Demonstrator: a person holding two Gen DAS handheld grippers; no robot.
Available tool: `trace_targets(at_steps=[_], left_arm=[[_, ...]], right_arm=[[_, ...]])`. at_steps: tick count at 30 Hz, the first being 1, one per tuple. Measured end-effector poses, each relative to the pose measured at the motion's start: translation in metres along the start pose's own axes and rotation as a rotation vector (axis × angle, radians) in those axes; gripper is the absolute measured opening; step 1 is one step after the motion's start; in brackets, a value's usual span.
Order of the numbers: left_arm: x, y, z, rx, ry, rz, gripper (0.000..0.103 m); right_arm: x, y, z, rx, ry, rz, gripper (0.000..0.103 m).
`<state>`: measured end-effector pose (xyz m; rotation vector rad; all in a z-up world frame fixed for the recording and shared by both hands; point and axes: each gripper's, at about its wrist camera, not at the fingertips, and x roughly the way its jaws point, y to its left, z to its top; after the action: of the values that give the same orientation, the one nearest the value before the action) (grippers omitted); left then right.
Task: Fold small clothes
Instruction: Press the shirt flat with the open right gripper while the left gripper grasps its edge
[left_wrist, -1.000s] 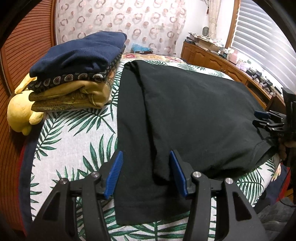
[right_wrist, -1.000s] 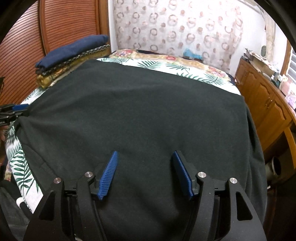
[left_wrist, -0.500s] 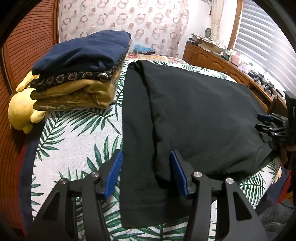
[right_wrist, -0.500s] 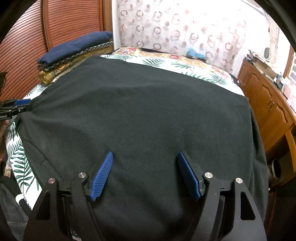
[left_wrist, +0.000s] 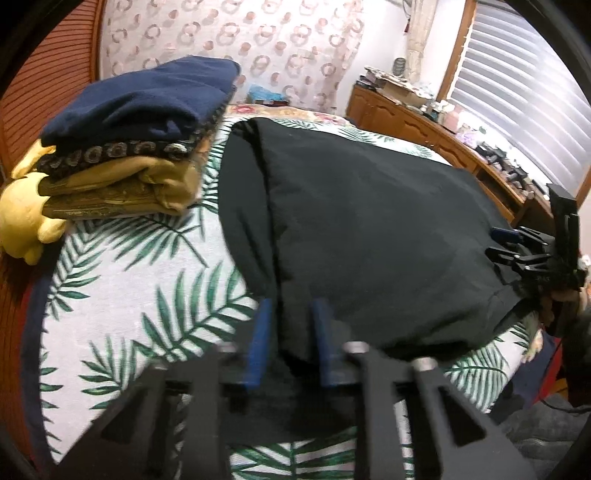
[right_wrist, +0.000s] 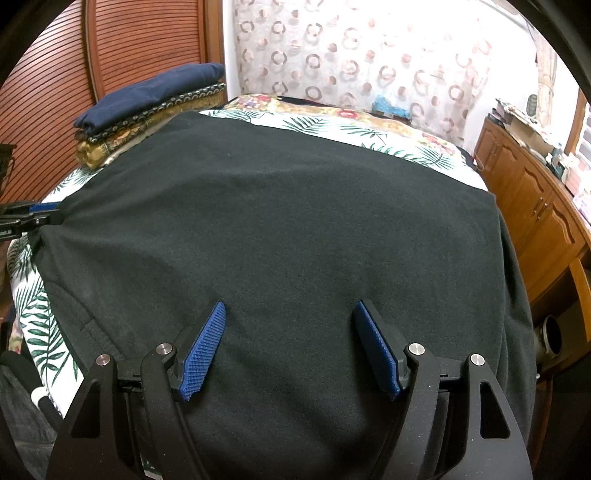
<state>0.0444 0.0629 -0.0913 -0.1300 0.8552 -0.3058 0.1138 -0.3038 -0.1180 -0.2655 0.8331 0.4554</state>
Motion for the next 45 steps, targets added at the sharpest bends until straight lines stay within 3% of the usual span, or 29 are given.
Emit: trace_targets(at_steps=[14,31,35,45], left_arm=[[-0.041,-0.033,0.021,0.045,-0.166,-0.065,0.006],[-0.045,-0.089,0.063,0.138,-0.240,-0.157,0.004],[-0.041,-0.113,0.079,0.182,-0.247,-0.191,0.004],[-0.035,-0.197,0.120,0.321,-0.254,-0.312,0.003]], right_arm=[[0.000,0.000,-0.001,0.000,-0.001,0.001,0.074],[-0.004,-0.002,-0.001,0.006,-0.005,-0.006,0.074],[-0.021,-0.013,-0.004,0.066,-0.040,0.018,0.074],[-0.093,-0.050,-0.017,0.147,-0.170,-0.077,0.074]])
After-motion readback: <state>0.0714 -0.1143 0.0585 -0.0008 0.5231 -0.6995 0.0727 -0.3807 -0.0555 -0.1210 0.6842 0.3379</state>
